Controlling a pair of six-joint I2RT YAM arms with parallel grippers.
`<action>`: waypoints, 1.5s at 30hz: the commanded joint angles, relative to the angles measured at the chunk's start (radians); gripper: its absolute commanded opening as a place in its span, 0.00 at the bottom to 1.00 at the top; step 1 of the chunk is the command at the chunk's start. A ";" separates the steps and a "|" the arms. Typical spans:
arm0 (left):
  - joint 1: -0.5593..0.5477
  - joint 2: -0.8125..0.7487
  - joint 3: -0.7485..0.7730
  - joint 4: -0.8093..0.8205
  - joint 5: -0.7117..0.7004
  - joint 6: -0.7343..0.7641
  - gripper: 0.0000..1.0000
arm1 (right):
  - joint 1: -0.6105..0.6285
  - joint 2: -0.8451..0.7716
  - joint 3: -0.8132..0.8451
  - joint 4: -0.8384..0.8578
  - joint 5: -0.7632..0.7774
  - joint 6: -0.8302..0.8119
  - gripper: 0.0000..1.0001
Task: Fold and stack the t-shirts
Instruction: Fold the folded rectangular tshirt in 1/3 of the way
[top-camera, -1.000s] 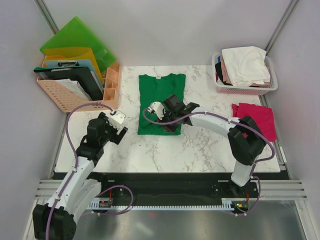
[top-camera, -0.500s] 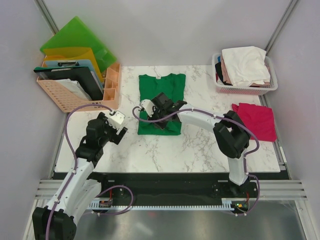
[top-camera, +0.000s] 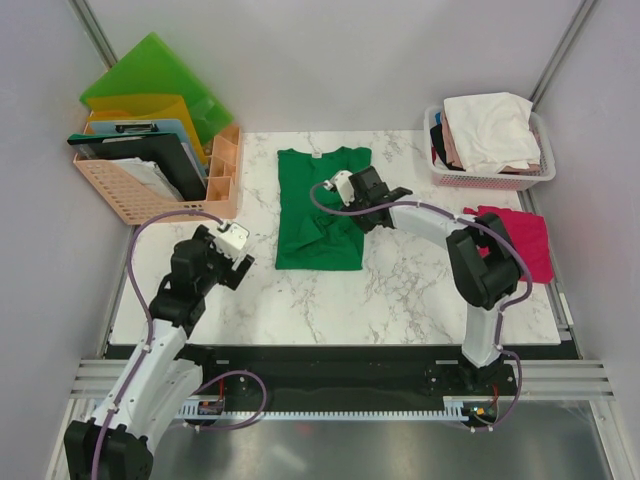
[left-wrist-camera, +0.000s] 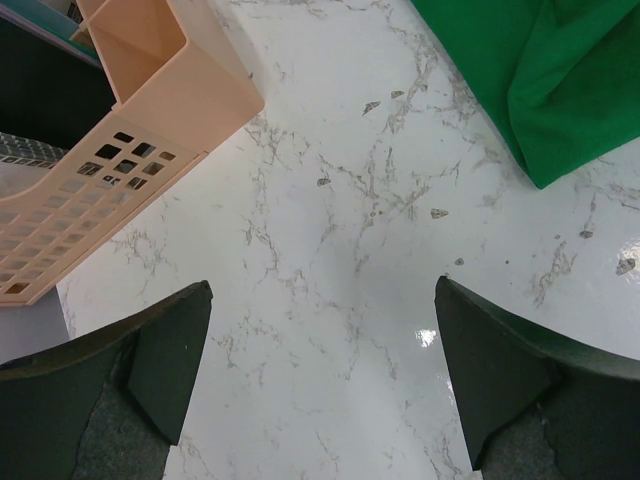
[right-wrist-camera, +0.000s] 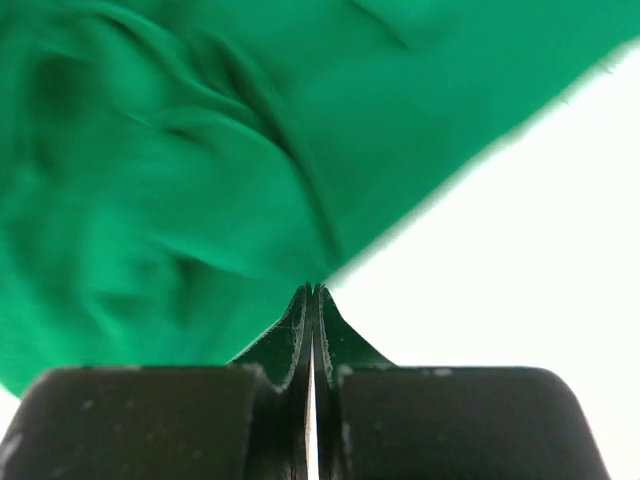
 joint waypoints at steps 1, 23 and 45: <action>0.004 -0.022 0.019 -0.001 0.004 -0.021 1.00 | -0.023 -0.145 -0.062 0.122 0.154 -0.011 0.00; -0.104 0.435 0.435 -0.247 0.347 0.056 1.00 | -0.032 -0.509 -0.316 -0.035 -0.037 -0.021 0.96; -0.289 1.024 0.766 0.004 0.098 -0.148 1.00 | -0.266 -0.546 -0.293 -0.057 -0.129 -0.011 0.93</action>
